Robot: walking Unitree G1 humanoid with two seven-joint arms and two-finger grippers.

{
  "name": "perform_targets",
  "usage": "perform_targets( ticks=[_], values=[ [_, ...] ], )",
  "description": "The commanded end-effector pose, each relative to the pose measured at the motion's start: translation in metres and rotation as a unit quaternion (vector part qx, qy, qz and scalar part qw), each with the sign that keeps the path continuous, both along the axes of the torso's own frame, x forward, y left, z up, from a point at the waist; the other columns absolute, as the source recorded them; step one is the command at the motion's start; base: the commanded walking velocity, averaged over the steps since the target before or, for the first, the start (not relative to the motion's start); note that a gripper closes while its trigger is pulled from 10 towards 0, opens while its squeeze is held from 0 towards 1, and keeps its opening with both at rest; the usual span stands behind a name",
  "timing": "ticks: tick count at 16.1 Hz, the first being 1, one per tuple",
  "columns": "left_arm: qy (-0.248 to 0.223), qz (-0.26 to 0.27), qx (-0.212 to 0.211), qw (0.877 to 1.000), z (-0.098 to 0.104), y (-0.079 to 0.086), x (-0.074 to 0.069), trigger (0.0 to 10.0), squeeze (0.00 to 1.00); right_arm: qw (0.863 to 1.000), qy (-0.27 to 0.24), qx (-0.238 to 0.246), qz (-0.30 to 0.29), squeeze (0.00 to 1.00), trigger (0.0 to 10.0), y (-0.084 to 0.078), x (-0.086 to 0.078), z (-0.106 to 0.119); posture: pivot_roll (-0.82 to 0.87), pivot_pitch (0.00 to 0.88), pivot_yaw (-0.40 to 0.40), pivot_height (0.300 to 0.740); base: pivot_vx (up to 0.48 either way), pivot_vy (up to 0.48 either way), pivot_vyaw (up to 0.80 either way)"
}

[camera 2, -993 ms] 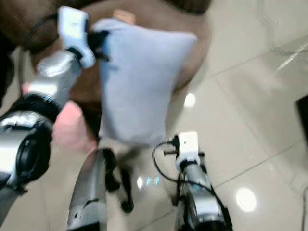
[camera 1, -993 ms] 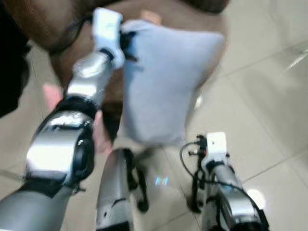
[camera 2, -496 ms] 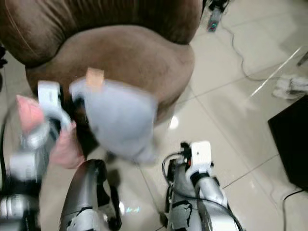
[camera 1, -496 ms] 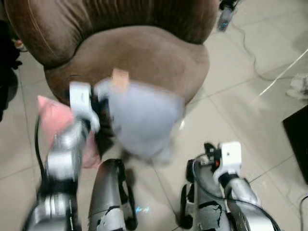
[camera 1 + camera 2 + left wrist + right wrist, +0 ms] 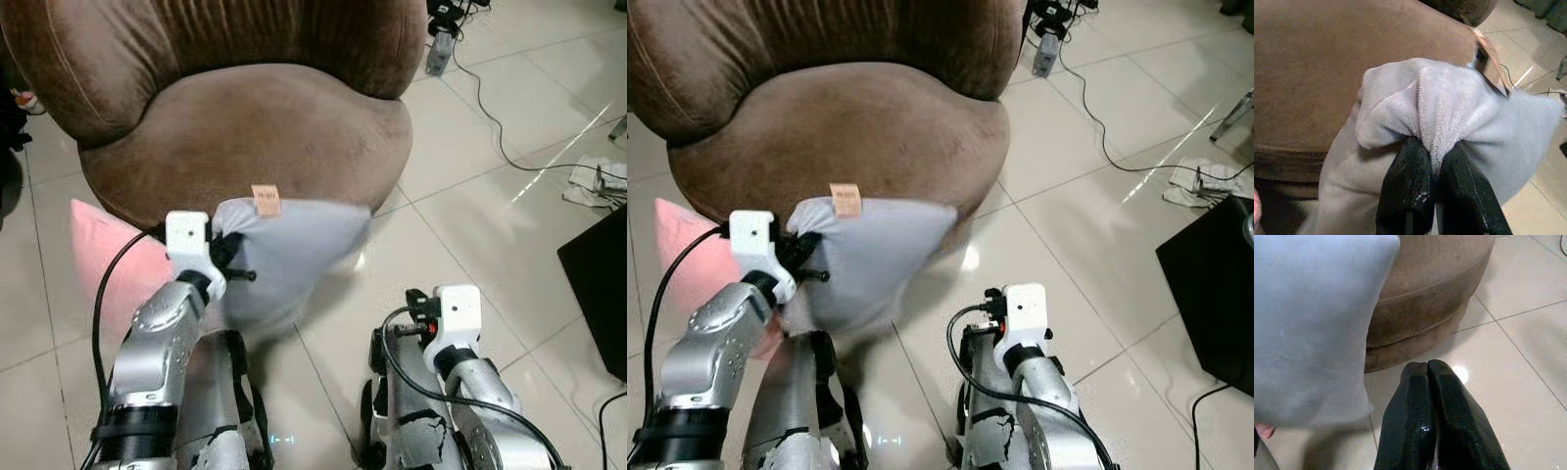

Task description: Move the pillow to the sofa from floor

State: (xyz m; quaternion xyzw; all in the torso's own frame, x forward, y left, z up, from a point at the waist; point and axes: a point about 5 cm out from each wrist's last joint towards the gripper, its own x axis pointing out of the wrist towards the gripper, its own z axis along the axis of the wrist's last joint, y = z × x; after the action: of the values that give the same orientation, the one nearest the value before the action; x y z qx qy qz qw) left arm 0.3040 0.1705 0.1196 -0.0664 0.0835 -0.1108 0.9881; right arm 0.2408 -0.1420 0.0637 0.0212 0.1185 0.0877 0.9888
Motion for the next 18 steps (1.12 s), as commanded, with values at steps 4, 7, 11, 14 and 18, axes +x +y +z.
perform_targets(
  ticks=[4,7,11,14,18],
  values=[
    [-0.019,-0.018,-0.011,1.0,0.015,-0.011,0.003,0.0,0.0,1.0,0.002,0.01,0.0,0.0,10.0,0.0,0.0,0.0,-0.11,0.17,-0.043,0.574,0.0,0.0,0.0],
    [-0.009,-0.025,-0.009,1.0,0.011,-0.016,0.001,0.0,0.0,1.0,0.009,0.012,0.003,0.0,10.0,0.002,0.001,-0.002,-0.11,0.175,-0.043,0.604,0.0,0.0,0.0],
    [-0.01,-0.04,-0.003,0.999,0.011,-0.022,0.002,0.0,0.0,1.0,0.012,0.01,0.004,0.0,10.0,0.004,0.0,-0.005,-0.11,0.179,-0.038,0.649,0.0,0.0,0.0],
    [-0.01,-0.043,0.0,0.999,0.011,-0.024,0.003,0.0,0.0,1.0,0.014,0.011,0.003,0.0,10.0,0.005,-0.001,-0.006,-0.12,0.18,-0.034,0.684,0.0,0.0,0.0],
    [-0.014,-0.044,0.006,0.999,0.012,-0.024,0.005,0.0,0.0,1.0,0.017,0.013,0.008,0.0,10.0,0.009,-0.001,-0.008,-0.11,0.183,-0.032,0.719,0.0,0.0,0.0]
  ],
)
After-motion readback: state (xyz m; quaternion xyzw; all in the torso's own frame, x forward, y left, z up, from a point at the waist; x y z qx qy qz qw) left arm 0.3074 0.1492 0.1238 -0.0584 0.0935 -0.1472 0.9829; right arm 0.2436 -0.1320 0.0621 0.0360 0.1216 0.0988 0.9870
